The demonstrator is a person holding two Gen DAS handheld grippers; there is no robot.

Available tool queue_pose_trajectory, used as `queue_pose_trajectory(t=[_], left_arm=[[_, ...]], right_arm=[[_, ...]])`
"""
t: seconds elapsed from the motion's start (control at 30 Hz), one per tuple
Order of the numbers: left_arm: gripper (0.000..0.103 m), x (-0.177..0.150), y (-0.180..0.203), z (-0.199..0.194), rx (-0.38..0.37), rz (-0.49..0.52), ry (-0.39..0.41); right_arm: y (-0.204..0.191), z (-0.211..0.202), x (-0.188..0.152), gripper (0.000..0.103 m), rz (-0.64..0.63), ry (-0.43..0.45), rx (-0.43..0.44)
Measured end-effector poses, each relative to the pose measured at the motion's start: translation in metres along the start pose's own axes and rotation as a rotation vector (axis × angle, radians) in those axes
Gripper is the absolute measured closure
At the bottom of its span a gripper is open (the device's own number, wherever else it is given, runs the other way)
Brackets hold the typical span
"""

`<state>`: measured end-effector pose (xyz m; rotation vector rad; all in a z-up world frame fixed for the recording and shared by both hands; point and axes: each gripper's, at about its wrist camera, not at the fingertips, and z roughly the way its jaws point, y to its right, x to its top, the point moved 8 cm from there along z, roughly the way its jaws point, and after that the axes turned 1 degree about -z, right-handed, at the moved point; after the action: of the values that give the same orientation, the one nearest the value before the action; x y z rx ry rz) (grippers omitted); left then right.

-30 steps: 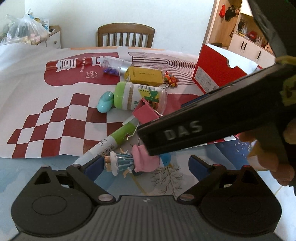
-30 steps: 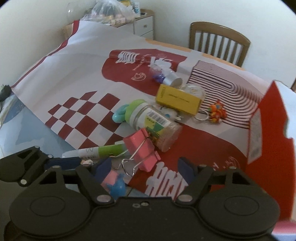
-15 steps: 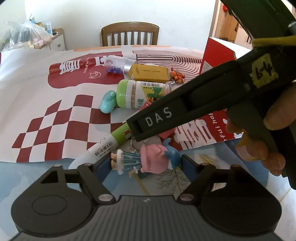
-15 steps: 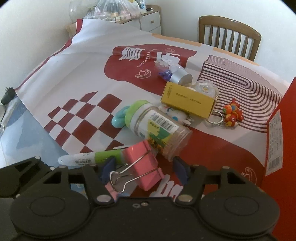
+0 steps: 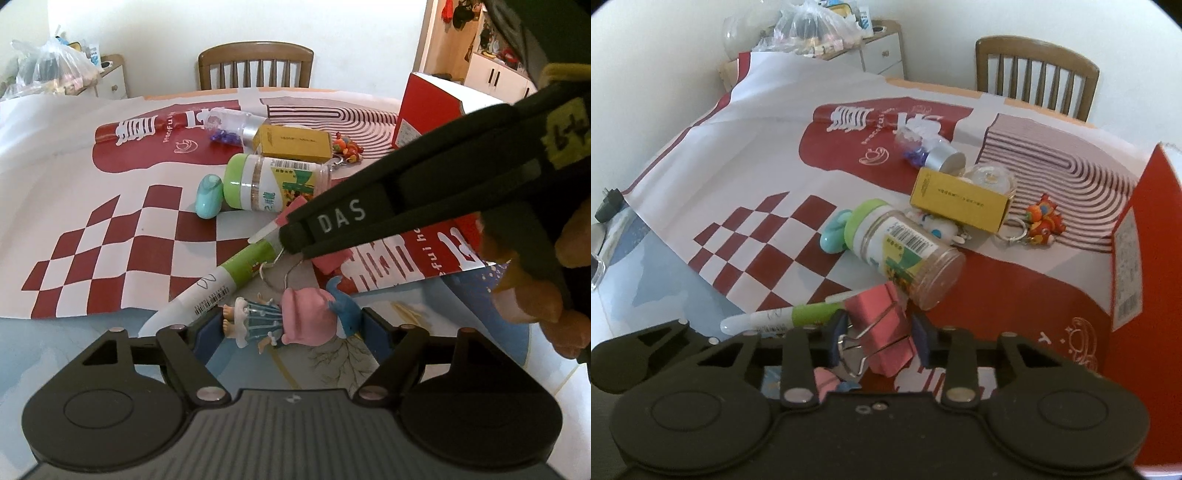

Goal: Organize rigid objects
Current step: 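Grasp the pink binder clip with the right tool while the left tool grasps the doll figurine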

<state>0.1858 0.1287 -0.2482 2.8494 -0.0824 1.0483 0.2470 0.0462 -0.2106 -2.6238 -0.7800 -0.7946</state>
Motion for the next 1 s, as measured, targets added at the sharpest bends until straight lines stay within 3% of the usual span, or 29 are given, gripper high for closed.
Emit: queue_pose_trajectory(t=[0.1,0.3,0.73,1.0], left_arm=[[0.025,-0.002,0.0,-0.003,-0.012,-0.019,-0.007],[0.025,-0.003,0.0,-0.011,-0.011,-0.031,-0.003],[0.025,0.004,0.008,-0.049,-0.029,-0.027,0.048],[0.025,0.003,0.013,-0.066,-0.019,-0.028,0.065]], right_arm=[[-0.001,-0.01,0.0,0.086,0.004,0.021,-0.018],[0.002,-0.03,-0.001,0.097,0.035,0.066,-0.03],[0.017,-0.093,-0.008,0.101,0.101,0.14,-0.052],[0.016,-0.106,-0.013,0.099,0.086,0.124,0.035]])
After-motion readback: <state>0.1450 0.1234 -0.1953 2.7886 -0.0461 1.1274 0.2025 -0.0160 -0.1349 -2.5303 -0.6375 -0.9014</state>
